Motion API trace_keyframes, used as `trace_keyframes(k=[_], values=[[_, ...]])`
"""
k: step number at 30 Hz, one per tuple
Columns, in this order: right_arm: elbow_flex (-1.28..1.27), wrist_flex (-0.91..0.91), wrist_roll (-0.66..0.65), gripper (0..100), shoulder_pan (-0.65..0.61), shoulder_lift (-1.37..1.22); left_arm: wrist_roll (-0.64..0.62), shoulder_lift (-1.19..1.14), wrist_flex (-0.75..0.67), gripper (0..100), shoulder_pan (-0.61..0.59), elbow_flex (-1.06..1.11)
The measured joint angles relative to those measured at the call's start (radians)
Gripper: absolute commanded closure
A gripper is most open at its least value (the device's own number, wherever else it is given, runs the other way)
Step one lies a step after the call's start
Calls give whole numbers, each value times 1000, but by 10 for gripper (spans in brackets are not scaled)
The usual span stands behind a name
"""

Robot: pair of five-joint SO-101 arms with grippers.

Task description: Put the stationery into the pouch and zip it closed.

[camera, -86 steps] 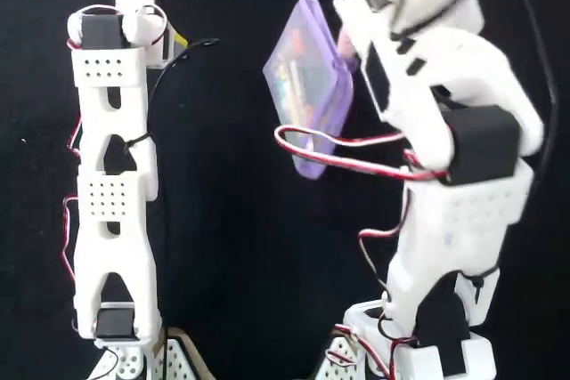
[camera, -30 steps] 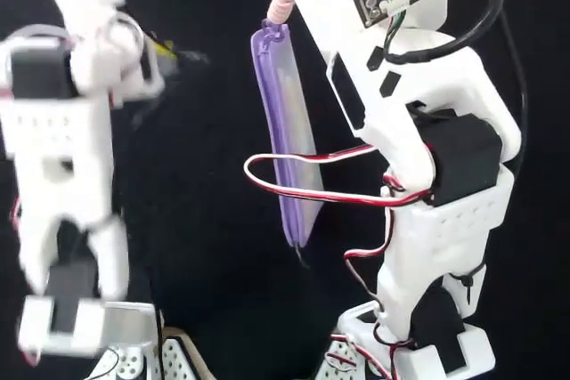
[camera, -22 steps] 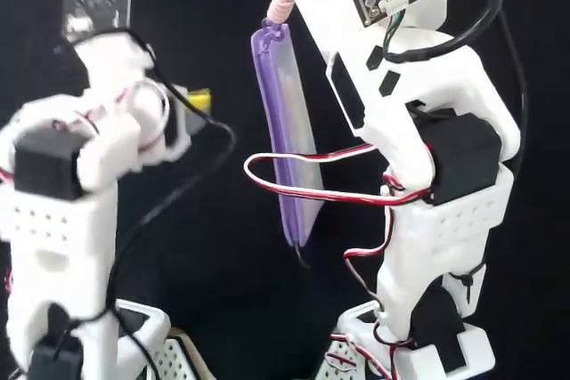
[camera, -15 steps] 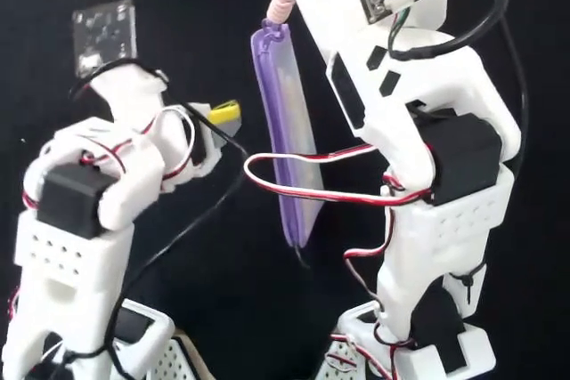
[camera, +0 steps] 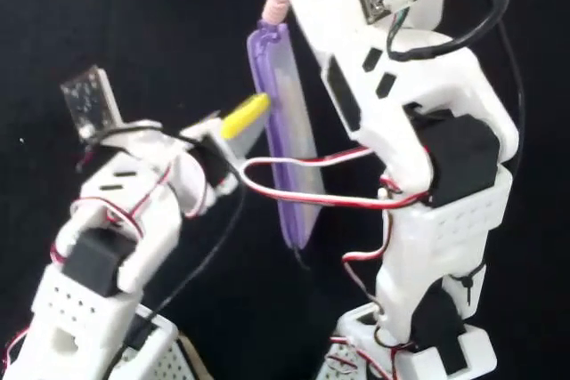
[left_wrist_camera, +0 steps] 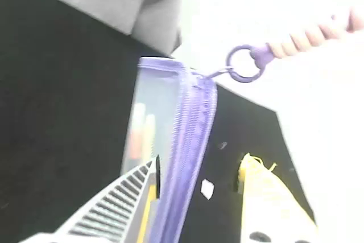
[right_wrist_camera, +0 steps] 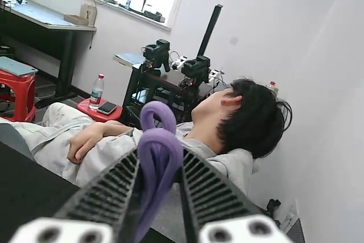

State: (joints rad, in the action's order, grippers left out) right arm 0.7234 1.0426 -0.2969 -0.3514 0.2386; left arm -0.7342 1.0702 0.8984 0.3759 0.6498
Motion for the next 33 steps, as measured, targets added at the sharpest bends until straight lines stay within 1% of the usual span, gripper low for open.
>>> trace_keyframes(k=[3, 5, 10, 15, 20, 23, 27, 30, 33], values=[[0, 0, 0, 988, 5, 0, -2, 20, -153, 763, 29, 126], [0, 0, 0, 988, 3, 0, -2, 20, -219, 763, 32, 172], [0, 0, 0, 988, 3, 0, 17, 9, -311, 763, 34, 196], [0, 0, 0, 988, 2, 0, 77, -117, -411, 763, 32, 206], [0, 0, 0, 988, 2, 0, 81, -281, -420, 769, 32, 183], [0, 15, 0, 988, 2, 0, 81, -299, -394, 770, 35, 155], [0, 32, 0, 988, 2, 0, 86, -308, -394, 777, 2, 144], [0, 35, 0, 988, 0, 0, 89, -310, -404, 845, -8, 143], [0, 35, 0, 988, 0, 0, 97, -310, -463, 910, -9, 143]])
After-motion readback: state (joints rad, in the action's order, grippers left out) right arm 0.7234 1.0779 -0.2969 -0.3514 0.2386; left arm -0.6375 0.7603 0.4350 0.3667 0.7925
